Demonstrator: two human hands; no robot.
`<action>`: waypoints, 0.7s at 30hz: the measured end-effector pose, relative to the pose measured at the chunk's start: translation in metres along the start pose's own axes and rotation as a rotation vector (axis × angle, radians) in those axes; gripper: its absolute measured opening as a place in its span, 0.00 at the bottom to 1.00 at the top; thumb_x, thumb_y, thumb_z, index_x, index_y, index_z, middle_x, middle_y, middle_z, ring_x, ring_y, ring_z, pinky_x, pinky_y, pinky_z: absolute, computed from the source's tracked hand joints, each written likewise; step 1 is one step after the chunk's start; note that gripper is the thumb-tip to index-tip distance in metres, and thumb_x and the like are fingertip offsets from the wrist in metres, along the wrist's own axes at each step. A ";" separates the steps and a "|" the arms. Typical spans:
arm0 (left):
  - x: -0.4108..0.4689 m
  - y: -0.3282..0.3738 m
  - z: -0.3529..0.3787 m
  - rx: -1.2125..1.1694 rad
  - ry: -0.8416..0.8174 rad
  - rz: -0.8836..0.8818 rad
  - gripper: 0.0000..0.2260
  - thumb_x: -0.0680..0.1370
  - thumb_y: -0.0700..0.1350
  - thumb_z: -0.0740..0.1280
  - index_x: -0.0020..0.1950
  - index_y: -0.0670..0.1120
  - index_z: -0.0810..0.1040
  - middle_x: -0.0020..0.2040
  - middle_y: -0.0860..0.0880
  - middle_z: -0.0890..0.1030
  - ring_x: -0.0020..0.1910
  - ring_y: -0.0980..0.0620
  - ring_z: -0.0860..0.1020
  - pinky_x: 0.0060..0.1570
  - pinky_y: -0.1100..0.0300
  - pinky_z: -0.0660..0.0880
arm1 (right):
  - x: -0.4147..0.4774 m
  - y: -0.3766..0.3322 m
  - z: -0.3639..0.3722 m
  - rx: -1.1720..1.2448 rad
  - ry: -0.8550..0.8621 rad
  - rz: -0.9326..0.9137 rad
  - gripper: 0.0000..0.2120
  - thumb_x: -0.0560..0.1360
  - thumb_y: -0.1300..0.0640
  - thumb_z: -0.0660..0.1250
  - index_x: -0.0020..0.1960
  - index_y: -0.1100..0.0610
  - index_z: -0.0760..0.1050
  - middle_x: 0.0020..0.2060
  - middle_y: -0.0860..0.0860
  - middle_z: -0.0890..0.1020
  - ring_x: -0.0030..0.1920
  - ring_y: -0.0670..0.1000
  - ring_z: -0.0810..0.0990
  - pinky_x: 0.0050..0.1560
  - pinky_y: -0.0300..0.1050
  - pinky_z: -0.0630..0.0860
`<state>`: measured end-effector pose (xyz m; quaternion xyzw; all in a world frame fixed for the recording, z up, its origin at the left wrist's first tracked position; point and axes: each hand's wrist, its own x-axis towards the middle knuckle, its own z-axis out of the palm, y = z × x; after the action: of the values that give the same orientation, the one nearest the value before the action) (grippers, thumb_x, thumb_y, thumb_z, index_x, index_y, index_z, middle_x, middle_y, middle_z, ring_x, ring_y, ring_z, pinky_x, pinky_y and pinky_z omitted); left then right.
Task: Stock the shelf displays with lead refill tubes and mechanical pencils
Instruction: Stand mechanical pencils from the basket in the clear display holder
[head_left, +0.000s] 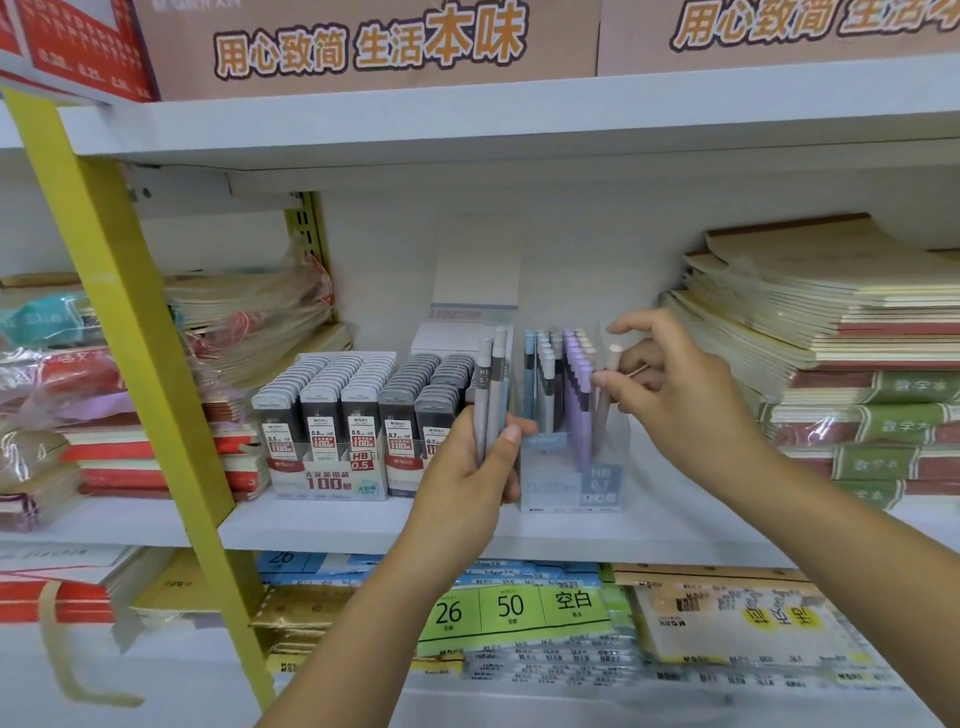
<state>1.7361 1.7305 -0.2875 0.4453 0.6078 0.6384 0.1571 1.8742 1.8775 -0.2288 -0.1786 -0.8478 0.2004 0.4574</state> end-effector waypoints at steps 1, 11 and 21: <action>0.000 0.000 0.000 -0.010 -0.005 -0.003 0.08 0.84 0.49 0.60 0.55 0.54 0.78 0.27 0.57 0.74 0.30 0.62 0.74 0.33 0.74 0.70 | 0.001 0.001 0.001 -0.025 0.011 -0.004 0.15 0.74 0.54 0.72 0.52 0.42 0.68 0.38 0.44 0.79 0.39 0.46 0.81 0.38 0.41 0.76; -0.005 0.005 -0.006 -0.258 -0.166 -0.053 0.11 0.79 0.53 0.64 0.56 0.49 0.76 0.46 0.50 0.86 0.31 0.56 0.76 0.36 0.65 0.76 | -0.001 0.005 0.009 -0.249 0.019 0.012 0.12 0.78 0.54 0.66 0.60 0.53 0.78 0.48 0.48 0.71 0.50 0.48 0.71 0.48 0.41 0.66; -0.012 0.010 -0.009 -0.282 -0.299 -0.015 0.02 0.82 0.45 0.66 0.51 0.49 0.78 0.38 0.48 0.82 0.26 0.55 0.70 0.30 0.63 0.72 | -0.002 -0.058 0.017 0.349 -0.236 0.071 0.12 0.74 0.53 0.70 0.53 0.40 0.75 0.42 0.47 0.84 0.47 0.42 0.79 0.49 0.29 0.71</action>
<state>1.7391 1.7136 -0.2820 0.5040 0.4856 0.6430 0.3111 1.8538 1.8240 -0.2091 -0.1018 -0.8410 0.3800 0.3715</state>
